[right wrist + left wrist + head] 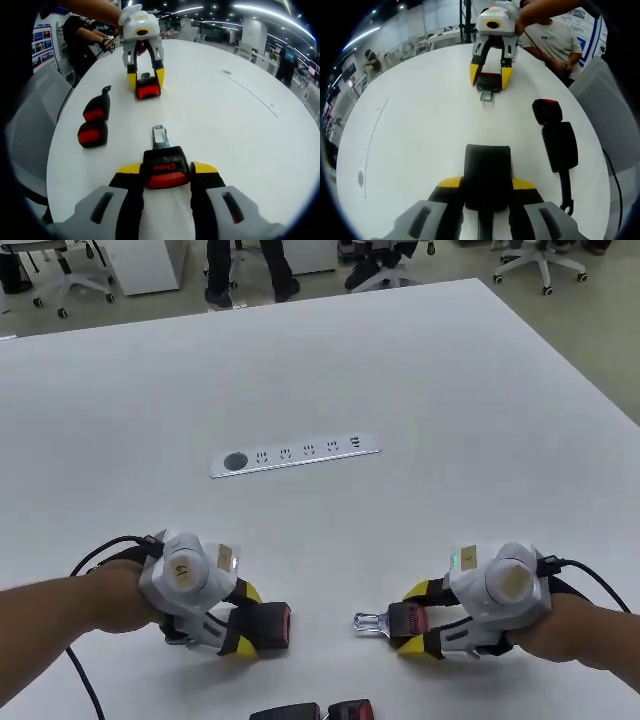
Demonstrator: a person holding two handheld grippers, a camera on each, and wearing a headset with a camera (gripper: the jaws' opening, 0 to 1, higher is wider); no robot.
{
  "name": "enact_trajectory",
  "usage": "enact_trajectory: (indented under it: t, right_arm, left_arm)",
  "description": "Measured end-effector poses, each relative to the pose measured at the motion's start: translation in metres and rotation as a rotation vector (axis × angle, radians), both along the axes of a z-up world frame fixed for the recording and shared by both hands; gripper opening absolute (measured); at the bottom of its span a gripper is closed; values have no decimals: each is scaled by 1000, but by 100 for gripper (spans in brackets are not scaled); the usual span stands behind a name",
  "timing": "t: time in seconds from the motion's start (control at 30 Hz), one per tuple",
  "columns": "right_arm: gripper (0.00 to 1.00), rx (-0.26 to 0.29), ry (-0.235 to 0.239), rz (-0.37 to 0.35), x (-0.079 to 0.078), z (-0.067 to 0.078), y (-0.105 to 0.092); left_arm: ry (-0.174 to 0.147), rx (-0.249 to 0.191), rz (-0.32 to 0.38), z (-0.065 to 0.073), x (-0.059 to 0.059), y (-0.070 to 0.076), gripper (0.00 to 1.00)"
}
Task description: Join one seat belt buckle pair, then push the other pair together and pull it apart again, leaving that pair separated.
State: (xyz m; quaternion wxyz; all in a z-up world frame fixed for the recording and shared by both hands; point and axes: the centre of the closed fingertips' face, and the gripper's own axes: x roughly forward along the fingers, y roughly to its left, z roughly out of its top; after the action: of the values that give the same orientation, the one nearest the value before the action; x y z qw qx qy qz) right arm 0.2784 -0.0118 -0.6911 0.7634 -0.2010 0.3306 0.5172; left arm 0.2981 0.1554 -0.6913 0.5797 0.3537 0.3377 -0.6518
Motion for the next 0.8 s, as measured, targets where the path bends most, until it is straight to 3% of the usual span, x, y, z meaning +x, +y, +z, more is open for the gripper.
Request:
enact_trajectory:
  t: [0.8]
  right_arm:
    - [36,3,-11,-5,-5,0,-10]
  left_arm:
    - [-7,24,-17,0,-1,-1,36]
